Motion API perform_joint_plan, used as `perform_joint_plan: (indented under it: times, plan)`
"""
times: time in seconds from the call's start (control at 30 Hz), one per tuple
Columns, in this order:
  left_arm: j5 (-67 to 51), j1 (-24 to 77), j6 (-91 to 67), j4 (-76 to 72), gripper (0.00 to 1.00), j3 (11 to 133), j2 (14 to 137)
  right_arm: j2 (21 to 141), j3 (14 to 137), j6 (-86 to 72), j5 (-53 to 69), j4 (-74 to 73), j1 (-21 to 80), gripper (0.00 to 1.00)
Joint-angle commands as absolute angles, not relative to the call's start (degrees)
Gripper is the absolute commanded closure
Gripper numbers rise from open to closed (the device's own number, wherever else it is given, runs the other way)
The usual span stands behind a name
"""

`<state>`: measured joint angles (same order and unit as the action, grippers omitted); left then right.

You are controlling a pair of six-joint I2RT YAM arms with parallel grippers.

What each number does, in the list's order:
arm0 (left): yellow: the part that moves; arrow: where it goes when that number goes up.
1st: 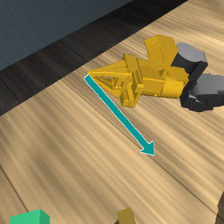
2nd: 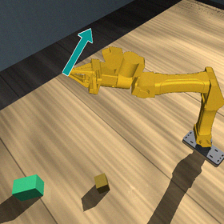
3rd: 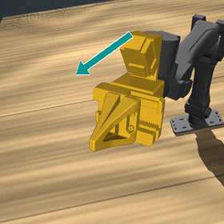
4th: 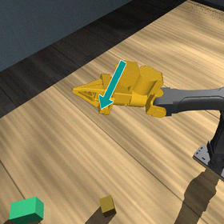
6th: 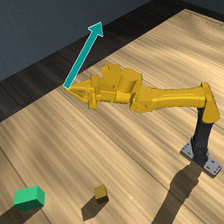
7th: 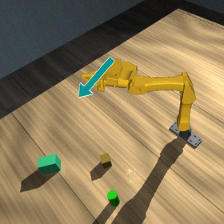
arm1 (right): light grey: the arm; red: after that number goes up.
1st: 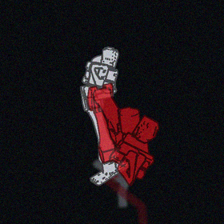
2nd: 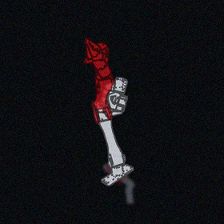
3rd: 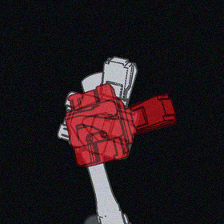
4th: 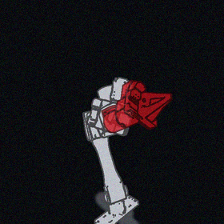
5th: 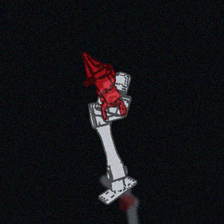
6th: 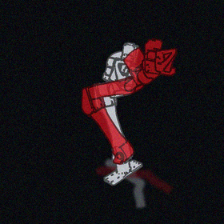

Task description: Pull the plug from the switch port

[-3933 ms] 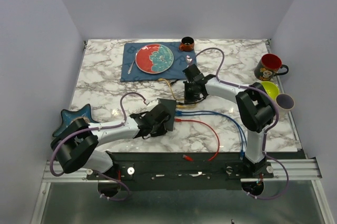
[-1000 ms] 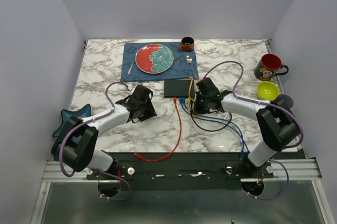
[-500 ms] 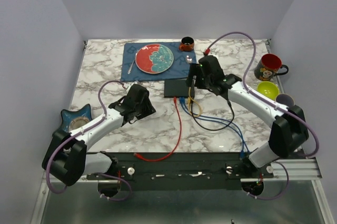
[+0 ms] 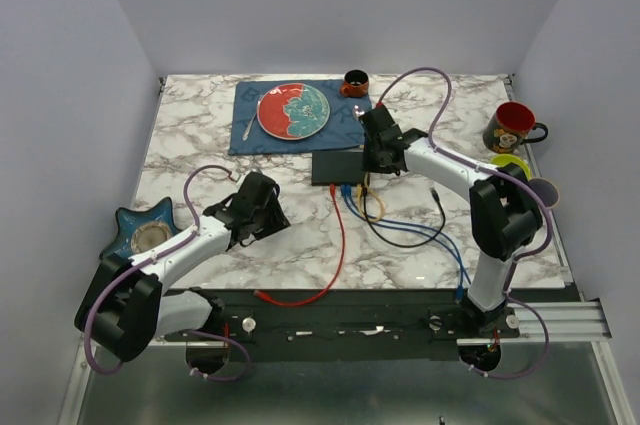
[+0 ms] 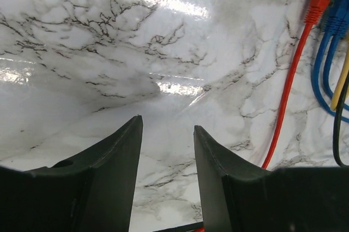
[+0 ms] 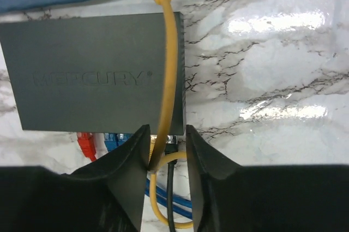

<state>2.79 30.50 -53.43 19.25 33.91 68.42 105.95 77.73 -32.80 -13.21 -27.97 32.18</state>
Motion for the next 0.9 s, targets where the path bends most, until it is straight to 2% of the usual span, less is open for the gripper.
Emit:
perform_joint_plan:
  times: [0.0,0.03,0.13,0.47,0.57,0.7,0.87]
  plan:
    - [3.0,30.8,-54.8,17.3,0.47,32.0,68.0,101.9,77.0,-33.3,-17.5,-28.0,31.1,0.71]
    - [3.0,30.8,-54.9,17.2,0.47,31.9,67.9,100.7,76.0,-33.5,-17.7,-27.3,30.9,0.81]
    - [3.2,30.8,-54.8,17.2,0.48,31.3,67.2,95.0,71.7,-34.7,-19.9,-26.0,30.7,0.99]
    - [4.0,30.8,-56.1,17.9,0.48,29.5,63.9,71.3,49.2,-39.0,-17.4,-17.9,30.7,0.99]
    - [3.9,30.8,-56.5,17.7,0.48,28.9,63.7,65.1,44.1,-36.8,-12.0,-15.8,30.7,0.99]
    - [3.3,30.8,-56.9,17.1,0.48,28.6,63.9,60.2,39.0,-36.1,2.9,-14.0,30.8,0.99]
    - [2.6,30.8,-56.9,16.7,0.48,29.3,64.9,54.9,33.3,-38.6,8.8,-14.5,32.2,0.99]
